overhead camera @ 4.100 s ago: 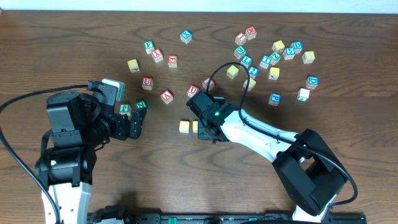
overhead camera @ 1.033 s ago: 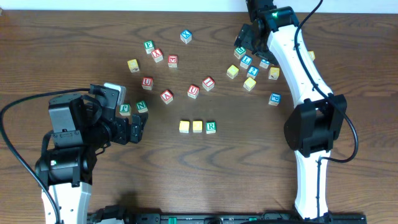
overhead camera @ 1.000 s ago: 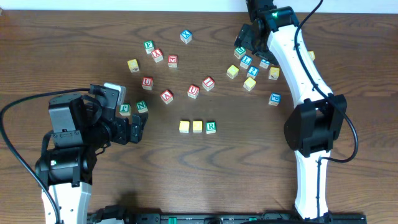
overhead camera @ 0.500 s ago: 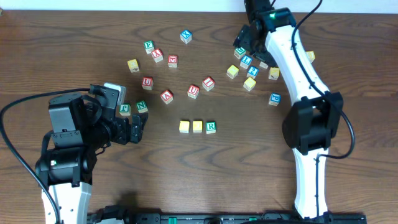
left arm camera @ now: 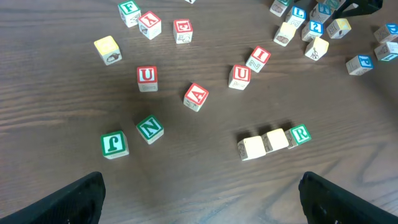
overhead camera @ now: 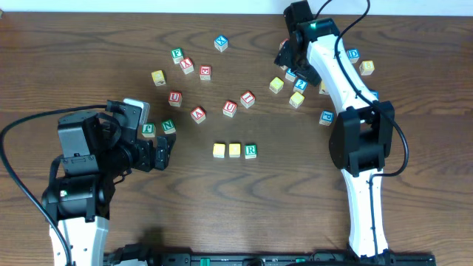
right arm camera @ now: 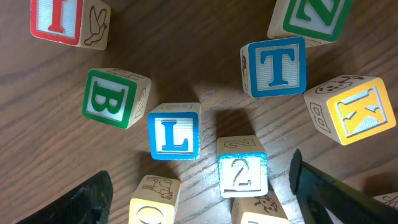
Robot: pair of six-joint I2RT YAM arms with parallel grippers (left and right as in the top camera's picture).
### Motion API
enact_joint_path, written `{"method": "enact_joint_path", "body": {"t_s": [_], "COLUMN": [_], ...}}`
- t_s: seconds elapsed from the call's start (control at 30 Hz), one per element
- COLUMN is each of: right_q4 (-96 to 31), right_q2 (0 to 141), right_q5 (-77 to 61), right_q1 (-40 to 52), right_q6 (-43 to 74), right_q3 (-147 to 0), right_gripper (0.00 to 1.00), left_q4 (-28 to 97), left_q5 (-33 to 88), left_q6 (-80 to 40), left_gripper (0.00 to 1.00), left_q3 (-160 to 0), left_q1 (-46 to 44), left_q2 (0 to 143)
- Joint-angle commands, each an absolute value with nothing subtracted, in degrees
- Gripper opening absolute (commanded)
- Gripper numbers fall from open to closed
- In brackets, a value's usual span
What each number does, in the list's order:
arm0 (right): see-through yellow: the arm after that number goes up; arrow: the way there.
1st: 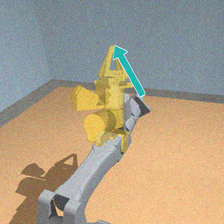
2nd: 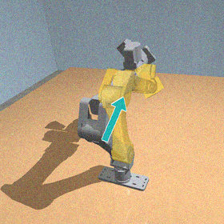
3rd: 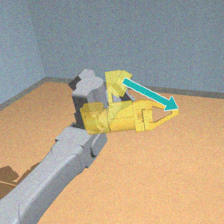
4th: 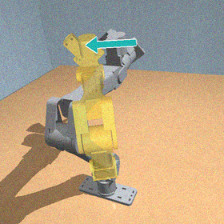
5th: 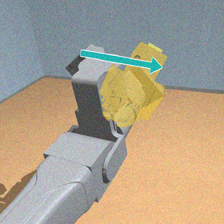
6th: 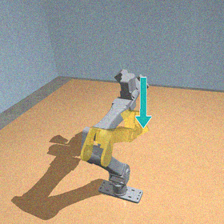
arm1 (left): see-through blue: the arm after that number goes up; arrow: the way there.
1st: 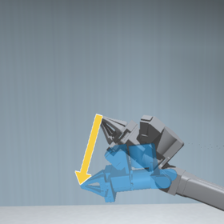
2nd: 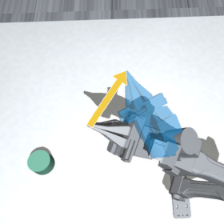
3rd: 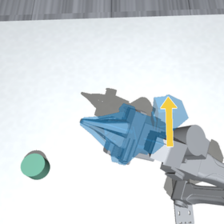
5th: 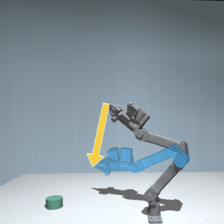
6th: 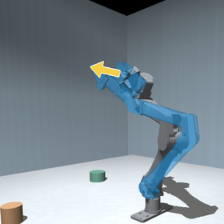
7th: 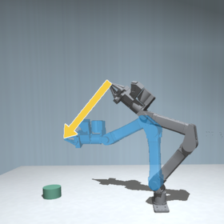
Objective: Spell out CORL
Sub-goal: 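Position the right gripper over the blue-bordered L block at back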
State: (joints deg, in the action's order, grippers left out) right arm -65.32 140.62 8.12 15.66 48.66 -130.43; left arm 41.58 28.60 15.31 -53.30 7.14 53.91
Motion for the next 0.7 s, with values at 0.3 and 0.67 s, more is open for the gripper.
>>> {"method": "enact_joint_path", "body": {"t_s": [0.3,0.67], "right_q4": [-63.9,-60.2], "right_q2": [143.5,143.5], "right_q5": [8.5,9.5], "right_q1": [16.2,16.6], "right_q6": [49.3,49.3], "right_q3": [-131.3,-131.2], "right_gripper": [0.79,0.77], "left_q4": [41.6,41.6], "left_q5": [29.4,29.4], "left_q6": [16.3,16.3], "left_gripper": [0.98,0.98], "left_q3": [-54.7,-54.7], "left_q1": [7.3,7.3], "left_q2": [53.9,53.9]}}
